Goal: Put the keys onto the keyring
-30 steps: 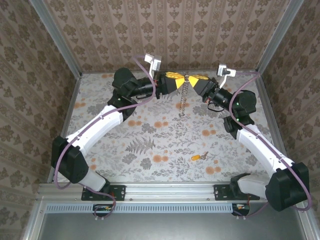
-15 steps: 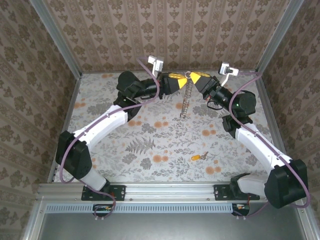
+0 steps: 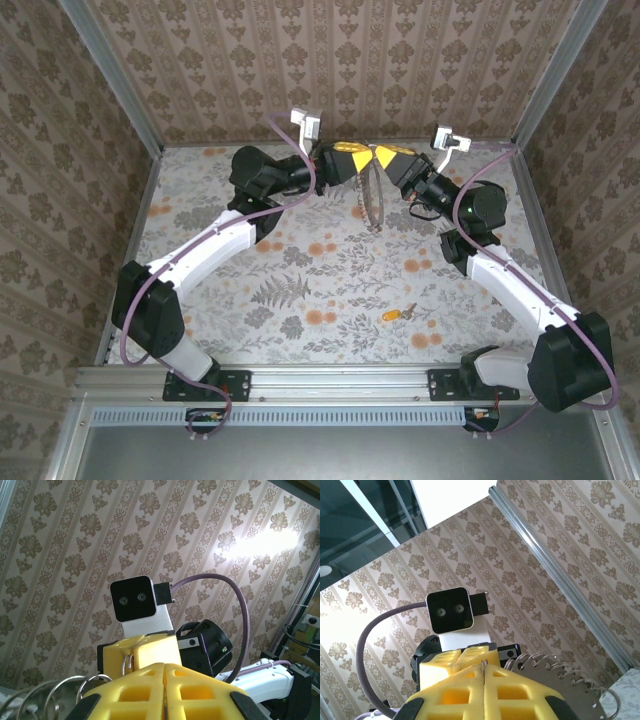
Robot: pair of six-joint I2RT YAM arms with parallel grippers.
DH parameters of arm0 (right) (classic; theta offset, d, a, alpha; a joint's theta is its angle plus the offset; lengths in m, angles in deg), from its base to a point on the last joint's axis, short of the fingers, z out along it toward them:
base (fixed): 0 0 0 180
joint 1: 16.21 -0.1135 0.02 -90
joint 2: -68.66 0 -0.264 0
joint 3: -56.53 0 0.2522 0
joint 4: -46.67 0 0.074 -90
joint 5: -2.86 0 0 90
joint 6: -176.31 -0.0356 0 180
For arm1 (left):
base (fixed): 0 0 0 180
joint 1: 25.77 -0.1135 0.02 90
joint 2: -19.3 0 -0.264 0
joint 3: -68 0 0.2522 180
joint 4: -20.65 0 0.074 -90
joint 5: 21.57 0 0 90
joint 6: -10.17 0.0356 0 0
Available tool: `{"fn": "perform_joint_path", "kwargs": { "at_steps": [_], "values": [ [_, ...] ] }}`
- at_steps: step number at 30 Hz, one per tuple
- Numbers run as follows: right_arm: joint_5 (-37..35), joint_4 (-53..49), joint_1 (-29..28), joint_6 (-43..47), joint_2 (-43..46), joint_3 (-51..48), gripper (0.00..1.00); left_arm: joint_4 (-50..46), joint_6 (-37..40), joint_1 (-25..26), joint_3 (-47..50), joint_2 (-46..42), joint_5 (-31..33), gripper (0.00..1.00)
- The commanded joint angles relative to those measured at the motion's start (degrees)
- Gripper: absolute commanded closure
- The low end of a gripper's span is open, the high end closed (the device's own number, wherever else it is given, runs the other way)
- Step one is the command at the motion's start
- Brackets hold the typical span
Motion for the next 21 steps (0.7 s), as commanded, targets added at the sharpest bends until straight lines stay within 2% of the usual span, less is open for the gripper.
{"fn": "perform_joint_path", "kwargs": {
  "at_steps": [1,8,21],
  "values": [
    [-1.04,4.21,-0.50,-0.73,0.05,0.00,1.00,3.86,-1.88,0.16,0.51,1.17,0.75,0.92],
    [-2.41,3.25,-0.42,0.15,0.48,-0.24,1.00,5.91,-3.52,0.19,1.91,1.48,0.81,0.85],
    [-1.91,3.05,-0.41,0.22,0.97,-0.45,1.00,6.33,-3.82,0.32,0.98,2.63,1.24,0.84]
  ]
}}
